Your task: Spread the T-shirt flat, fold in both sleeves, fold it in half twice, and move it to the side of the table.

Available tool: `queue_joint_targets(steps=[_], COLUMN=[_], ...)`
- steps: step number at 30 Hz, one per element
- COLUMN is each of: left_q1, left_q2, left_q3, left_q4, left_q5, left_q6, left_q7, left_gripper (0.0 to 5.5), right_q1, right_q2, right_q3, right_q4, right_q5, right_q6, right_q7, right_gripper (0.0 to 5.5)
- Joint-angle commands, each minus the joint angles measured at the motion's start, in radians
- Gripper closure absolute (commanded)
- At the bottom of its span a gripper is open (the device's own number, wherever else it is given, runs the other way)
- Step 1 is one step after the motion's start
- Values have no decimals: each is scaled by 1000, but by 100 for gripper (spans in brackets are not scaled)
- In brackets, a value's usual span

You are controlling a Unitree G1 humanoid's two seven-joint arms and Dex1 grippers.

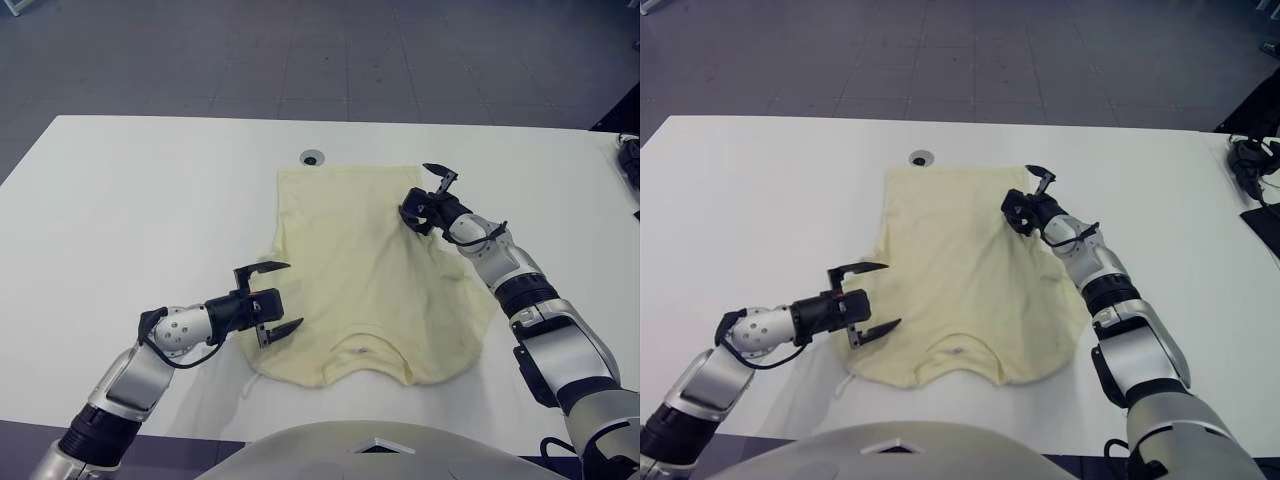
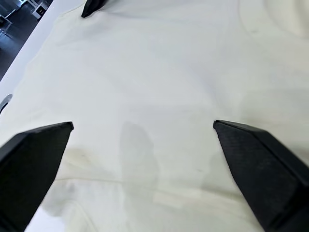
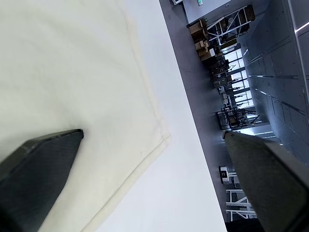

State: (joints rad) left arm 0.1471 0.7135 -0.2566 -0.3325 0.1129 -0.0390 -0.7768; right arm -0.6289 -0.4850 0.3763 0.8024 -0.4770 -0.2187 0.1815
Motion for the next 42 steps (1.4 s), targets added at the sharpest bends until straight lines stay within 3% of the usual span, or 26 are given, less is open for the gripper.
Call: queue_joint_targets(steps=[1, 16, 22, 32, 42], left_q1=[22, -42, -82, -42, 72], left_q2=[23, -12, 28, 102, 179], left_q3=[6, 136, 295, 393, 415], left_q4=[-27, -17, 29, 62, 38], left_q5=[-6, -93, -206, -172, -101], left_q6=[1, -6, -14, -50, -92], left_q7=[-21, 29, 7, -9, -49], left_gripper=[10, 10, 10, 10, 10], right_q1=[67, 150, 218, 254, 170], right_q2=[-13, -36, -51, -68, 9], right_q3=[21, -44, -134, -167, -300], right_q4=[17, -158, -317, -404, -409], right_q5=[-29, 32, 107, 110, 219], right_q6=[53, 101, 174, 226, 137], right_q7=[37, 96, 119, 118, -5], right_gripper=[13, 13, 13, 13, 13])
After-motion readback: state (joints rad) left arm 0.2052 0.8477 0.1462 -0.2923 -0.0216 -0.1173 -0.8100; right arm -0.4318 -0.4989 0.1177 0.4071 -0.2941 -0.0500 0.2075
